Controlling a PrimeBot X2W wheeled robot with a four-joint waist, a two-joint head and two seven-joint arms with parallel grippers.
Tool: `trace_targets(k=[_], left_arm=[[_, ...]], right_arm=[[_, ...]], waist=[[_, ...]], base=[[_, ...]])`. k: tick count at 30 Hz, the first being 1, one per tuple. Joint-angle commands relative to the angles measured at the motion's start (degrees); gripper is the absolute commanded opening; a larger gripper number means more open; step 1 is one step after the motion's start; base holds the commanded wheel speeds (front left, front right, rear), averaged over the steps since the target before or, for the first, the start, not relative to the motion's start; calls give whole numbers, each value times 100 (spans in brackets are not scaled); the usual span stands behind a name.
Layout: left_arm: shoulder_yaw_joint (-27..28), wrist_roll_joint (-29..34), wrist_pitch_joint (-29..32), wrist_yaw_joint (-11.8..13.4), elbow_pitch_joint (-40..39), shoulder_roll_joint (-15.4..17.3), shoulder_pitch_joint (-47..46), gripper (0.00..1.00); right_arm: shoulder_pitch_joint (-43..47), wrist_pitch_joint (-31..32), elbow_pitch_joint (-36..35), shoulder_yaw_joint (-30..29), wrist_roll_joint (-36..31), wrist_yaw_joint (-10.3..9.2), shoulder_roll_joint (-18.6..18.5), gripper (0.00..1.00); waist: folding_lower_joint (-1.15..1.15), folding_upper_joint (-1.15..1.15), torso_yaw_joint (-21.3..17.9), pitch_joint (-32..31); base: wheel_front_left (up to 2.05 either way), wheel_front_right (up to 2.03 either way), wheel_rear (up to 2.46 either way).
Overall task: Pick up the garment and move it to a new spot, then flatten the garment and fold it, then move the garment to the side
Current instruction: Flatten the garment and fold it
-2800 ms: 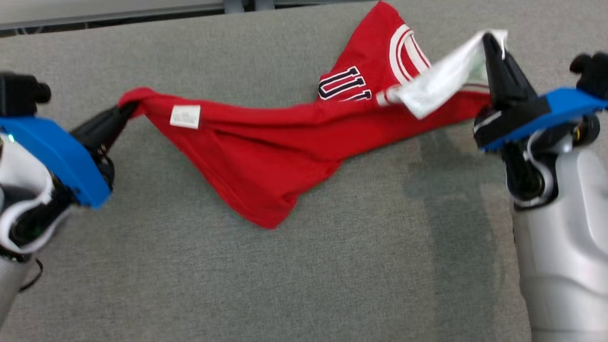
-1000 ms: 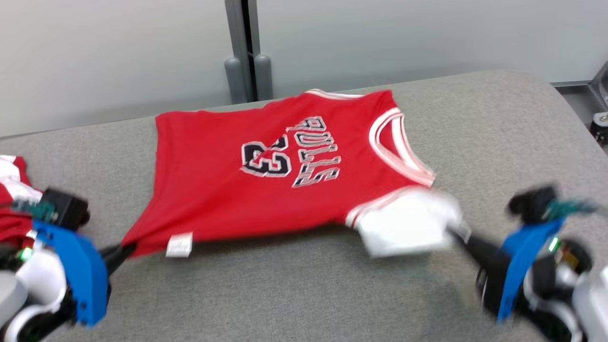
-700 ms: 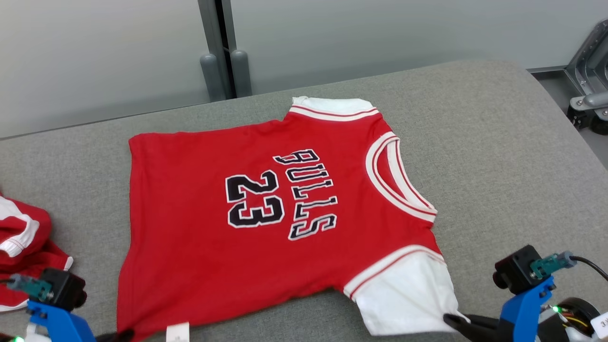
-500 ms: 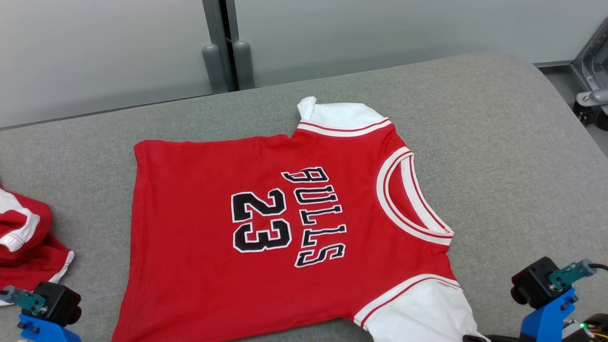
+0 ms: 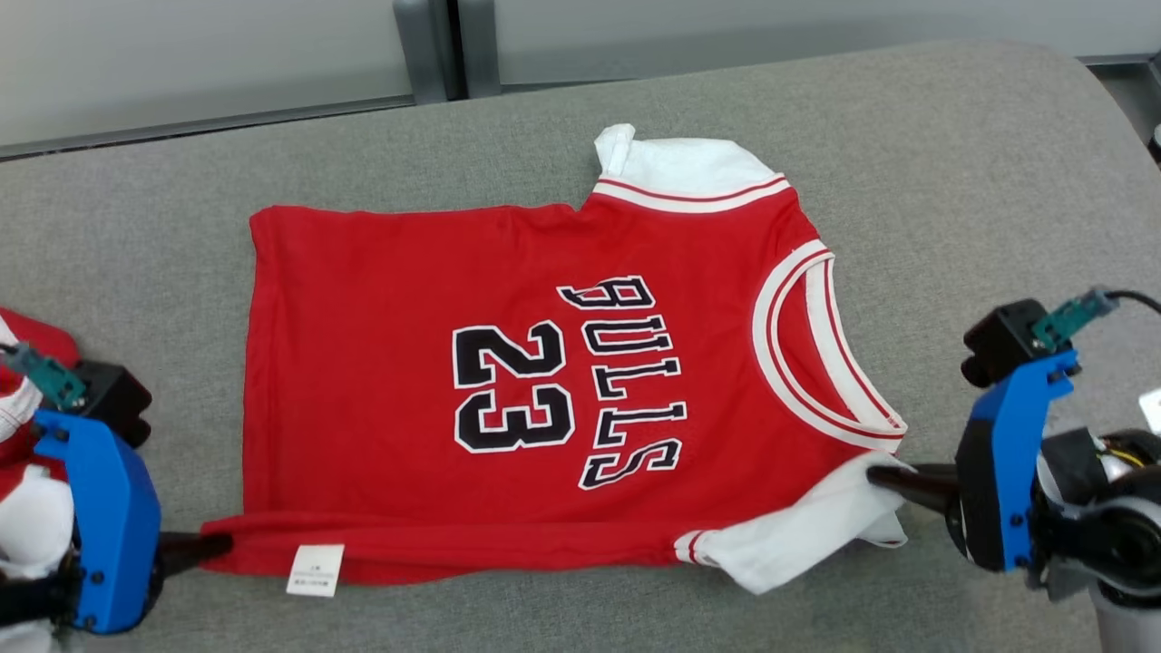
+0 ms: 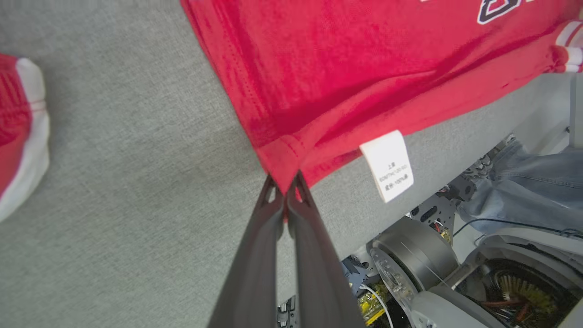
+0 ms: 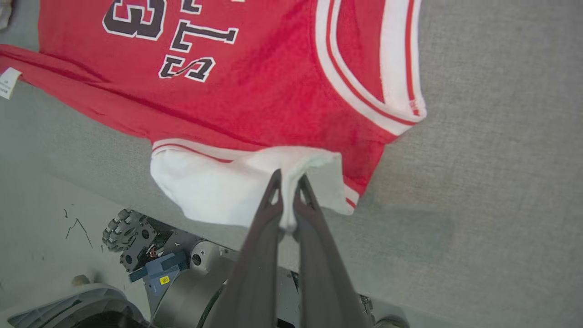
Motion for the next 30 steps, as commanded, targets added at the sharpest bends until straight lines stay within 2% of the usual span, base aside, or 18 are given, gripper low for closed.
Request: trace_targets(k=[1,7,15,16,17,18,21,24,30], left_arm=[[56,-62,198,-54,210,-109,-220,0],[157,-346,1005,-195,1176,-655,-883,0],[300,-502,1195,-342,2109,-1339,-1372,0],[283,-395,1139,-396,2292,-1422,-1426,42],[283,-395,1139,-396,2292,-1422,-1426,42],[279,-317,1052,-427,2375,-1463,-1446,100],[247,6,702,-577,2449,-1515,-1427,100],[317,283,128,-687,2387,-1489,-1330,100],[608,730,-1631,-756,2171,-1464,-909,100]], right_arm=[[-280,24,257,-51,-80,1,86,0],[-1491,-66,1709,-359,-397,1,536,0],[-2504,-566,2869,-537,-814,1,808,0],[-2677,-815,3051,-527,-931,1,804,42],[-2677,-815,3051,-527,-931,1,804,42],[-2706,-942,3136,-475,-969,1,807,100],[-2797,-1621,3235,-329,-1140,1,686,100],[-2767,-2712,3200,-215,-1072,1,600,100],[-2262,-5138,2884,237,-1074,1,348,100]], waist=[[-1,-2,51,114],[-1,-2,-24,297],[-1,-2,-64,399],[-1,-2,-79,378],[-1,-2,-79,378],[-1,-2,-88,349],[-1,-2,-113,244],[-1,-2,-114,85],[-1,-2,-83,-285]], base=[[0,0,0],[0,0,0],[0,0,0],[0,0,0],[0,0,0],[0,0,0],[0,0,0],[0,0,0],[0,0,0]])
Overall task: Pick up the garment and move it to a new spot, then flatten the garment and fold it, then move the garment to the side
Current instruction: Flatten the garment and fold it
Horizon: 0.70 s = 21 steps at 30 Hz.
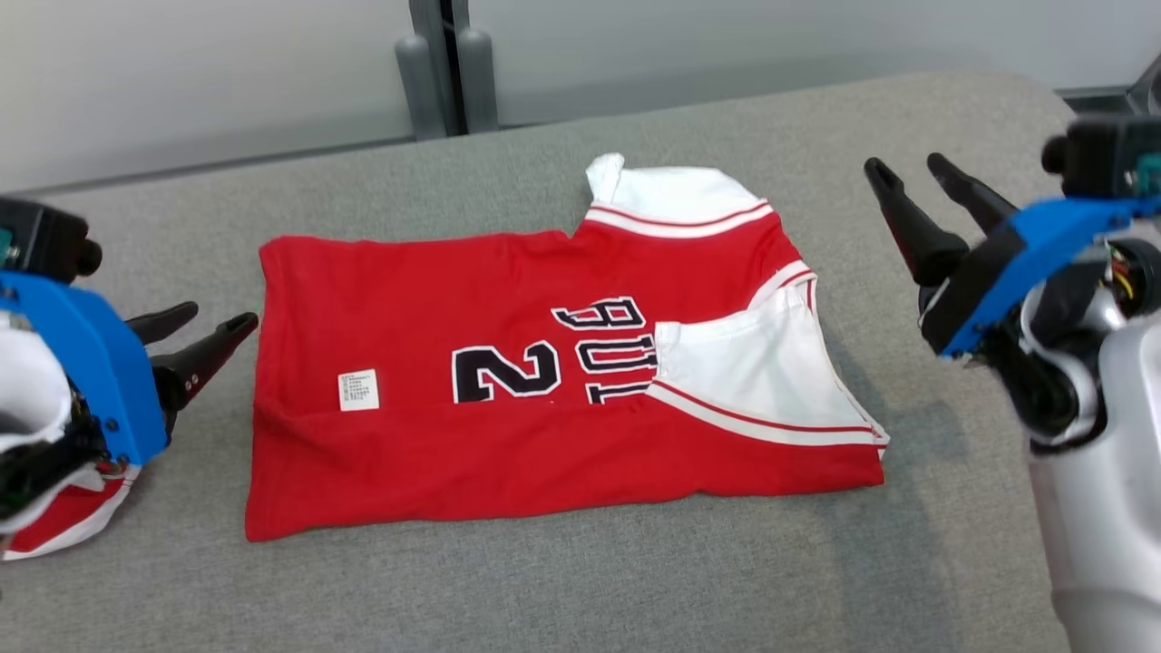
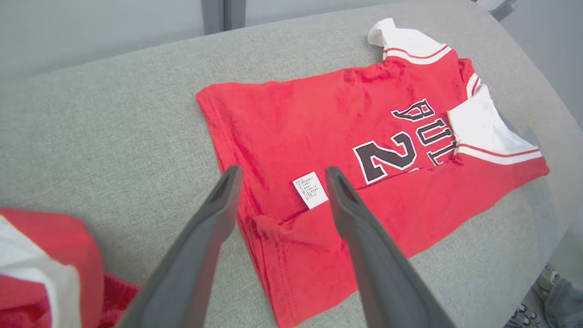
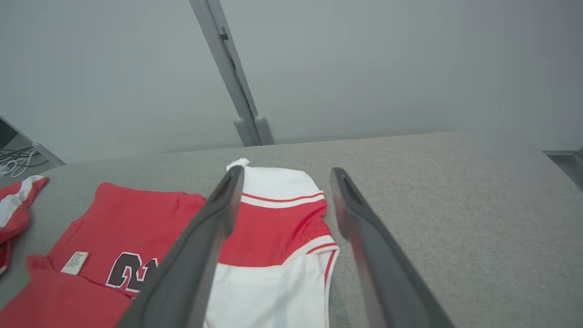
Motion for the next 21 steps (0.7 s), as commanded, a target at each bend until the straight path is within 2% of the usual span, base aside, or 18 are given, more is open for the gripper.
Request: trace_targets(k=[1,3,7,10,13,16,18,21], left_arm=[[60,43,-181,-50,-33,-7,97,100],[206,256,-983,-3,-59,-27,300,100],[402,714,-2562,602,-97,-207,940,100],[434,1020,-3460,1123,-199,-370,1437,100],[496,1150,-3766,1463,-327,-555,1939,100],[552,1250,-3829,1700,-402,-666,2393,100],[535,1251,-3841,1778,-389,-726,2643,100],[375,1200,-3721,1713,-253,-770,2841,100]], right_arm=[[122,-194,-58,1,-39,1,-20,100],[371,-953,-252,202,-114,1,-19,100],[1064,-2427,-369,152,-408,0,106,100],[1656,-3069,-311,36,-627,-1,245,100],[2155,-3351,-204,-85,-790,1,404,100],[2536,-3339,10,-239,-901,1,518,100],[2643,-3216,250,-311,-948,1,580,100],[2559,-3001,733,-417,-968,1,647,100]], waist=[[1,0,-32,-65],[1,0,-19,-167],[1,0,8,-360],[1,0,54,-444],[1,0,78,-462],[1,0,82,-446],[1,0,75,-402],[1,0,67,-341]], base=[[0,0,0],[0,0,0],[0,0,0],[0,0,0],[0,0,0],[0,0,0],[0,0,0],[0,0,0]])
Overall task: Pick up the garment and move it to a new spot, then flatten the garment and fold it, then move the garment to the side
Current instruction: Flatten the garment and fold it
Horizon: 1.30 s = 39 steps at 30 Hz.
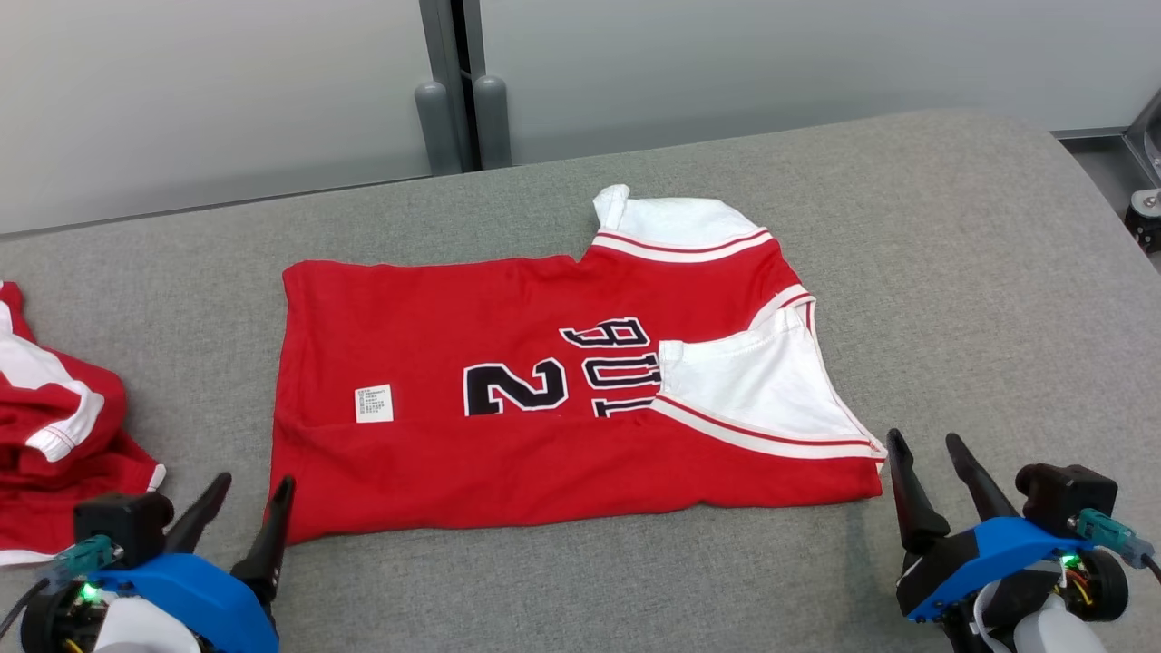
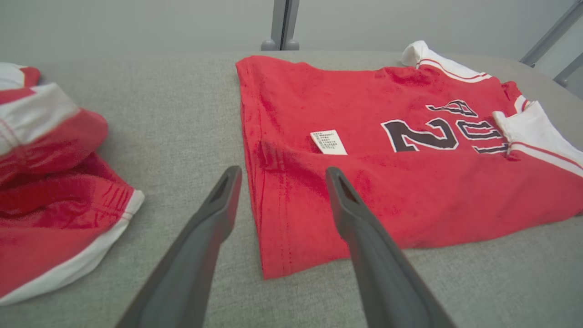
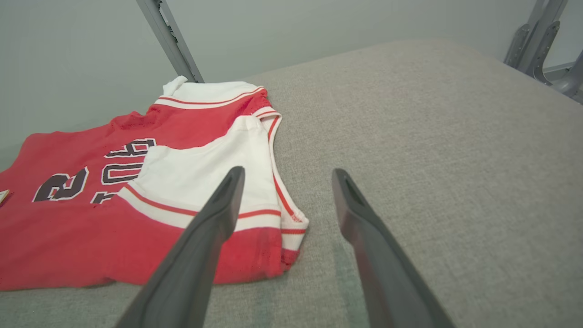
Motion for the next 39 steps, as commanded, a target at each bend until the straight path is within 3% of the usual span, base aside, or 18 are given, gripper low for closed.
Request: trace_targets(k=[1,7,15,16,17,18,19,25,29,33,39], left_arm=[[-34,-15,86,-35,51,-27,48,100],[-272,10,614,-176,423,-141,-228,100],[-525,-251,1502,-493,980,-419,-483,100],[-537,-247,1536,-524,1032,-452,-514,99],[-548,-216,1553,-556,1072,-467,-557,44],[-543,-210,1559,-582,1100,-478,-593,7],[-546,-213,1572,-606,1115,-477,-611,0],[-528,-220,1623,-599,891,-297,-599,0],[-478,-390,1757,-541,402,-63,-436,0],[-531,-507,2037,-455,-249,341,-238,0],[-743,-675,2606,-178,-1166,994,157,0]], right_arm=[[-120,16,90,-33,21,1,31,100],[-491,532,1050,-8,141,1,99,100],[-793,819,1685,239,307,1,155,100],[-823,839,1729,316,306,1,162,94],[-847,817,1758,380,323,1,169,48],[-876,789,1779,431,340,3,174,15],[-905,778,1795,472,352,7,175,0],[-962,696,1541,507,437,1,-98,0],[-722,1033,1033,523,573,1,-280,0],[-312,1709,195,405,673,0,-528,0],[708,3353,-1253,92,773,-1,-696,0]], waist=[[0,1,7,23],[0,1,41,111],[0,1,48,229],[0,1,43,240],[0,1,38,247],[0,1,34,251],[0,1,30,247],[0,1,49,81],[0,1,96,-47],[0,1,145,-97],[0,1,165,-120]], base=[[0,0,0],[0,0,0],[0,0,0],[0,0,0],[0,0,0],[0,0,0],[0,0,0],[0,0,0],[0,0,0],[0,0,0],[0,0,0]])
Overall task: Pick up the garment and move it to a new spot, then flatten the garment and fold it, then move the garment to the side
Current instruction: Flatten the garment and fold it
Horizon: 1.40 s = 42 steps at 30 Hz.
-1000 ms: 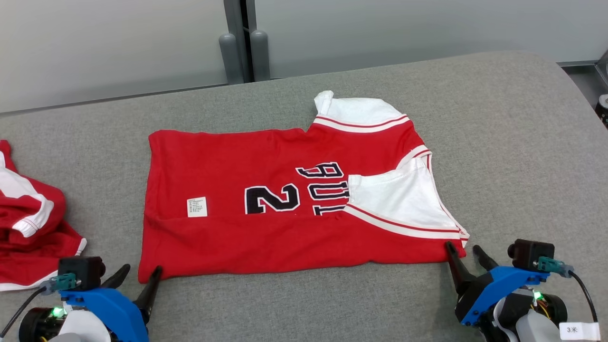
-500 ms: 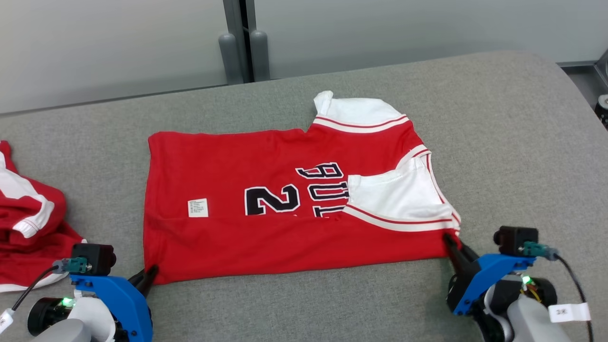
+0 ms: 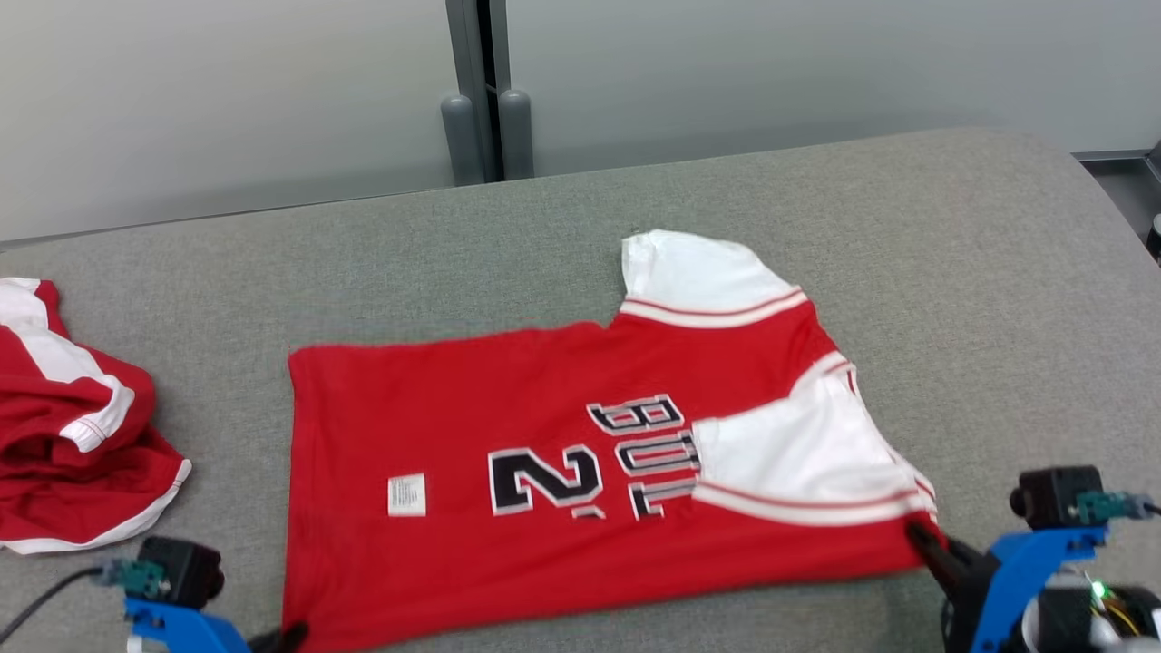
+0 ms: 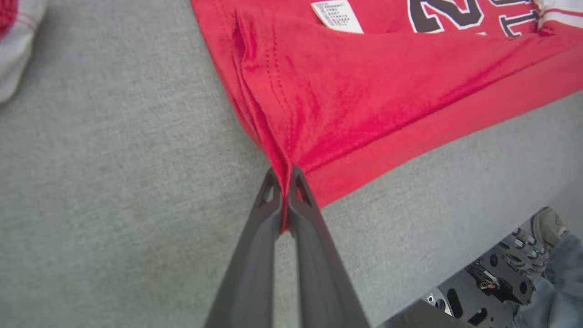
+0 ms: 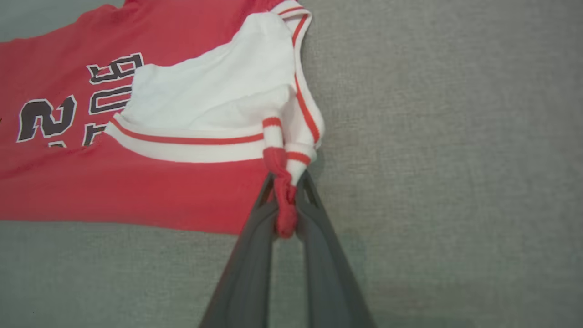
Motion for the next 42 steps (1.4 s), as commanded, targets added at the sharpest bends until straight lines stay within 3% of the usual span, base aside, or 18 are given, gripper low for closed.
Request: trace_targets(k=[1,6,7,8,9,17,21,24,29,34,42], left_arm=[[-74,-87,183,127,-317,220,210,0],[-173,-249,447,255,-754,436,389,0],[-176,-278,464,276,-803,454,404,0],[-184,-291,488,297,-837,453,415,48],[-207,-302,525,313,-855,448,433,100],[251,102,197,325,-890,666,-247,100],[561,414,-17,259,-686,677,-788,100],[685,599,-144,31,-329,490,-1196,100],[709,722,-192,-281,195,101,-1604,100],[675,911,-251,-476,614,-266,-1980,100],[638,1096,-356,-784,779,-586,-2360,100]], right_arm=[[445,567,-488,-197,39,-3,-32,0],[977,1430,-1041,-615,-52,-3,131,2],[1033,1536,-1143,-697,-112,-3,180,39],[1053,1577,-1228,-780,-179,-3,245,99],[1081,1623,-1271,-825,-248,-3,310,100],[503,989,-1802,-775,-565,-2,520,100],[-249,281,-1789,-684,-762,-2,594,100],[-1201,-378,-1307,-476,-996,-2,692,100],[-2350,-908,-229,-214,-1181,-2,777,100],[-3408,-1179,919,97,-1369,-2,763,100],[-4673,-1247,2505,276,-1461,-2,401,100]], waist=[[0,-1,-1,3],[0,-1,33,56],[0,-1,34,72],[0,-1,33,89],[0,-1,33,103],[0,-1,72,363],[0,-1,47,649],[0,-1,20,1031],[0,-1,84,1480],[0,-1,226,1844],[0,-1,561,2210]], base=[[0,0,0],[0,0,0],[0,0,0],[0,0,0],[0,0,0],[0,0,0],[0,0,0],[0,0,0],[0,0,0],[0,0,0],[0,0,0]])
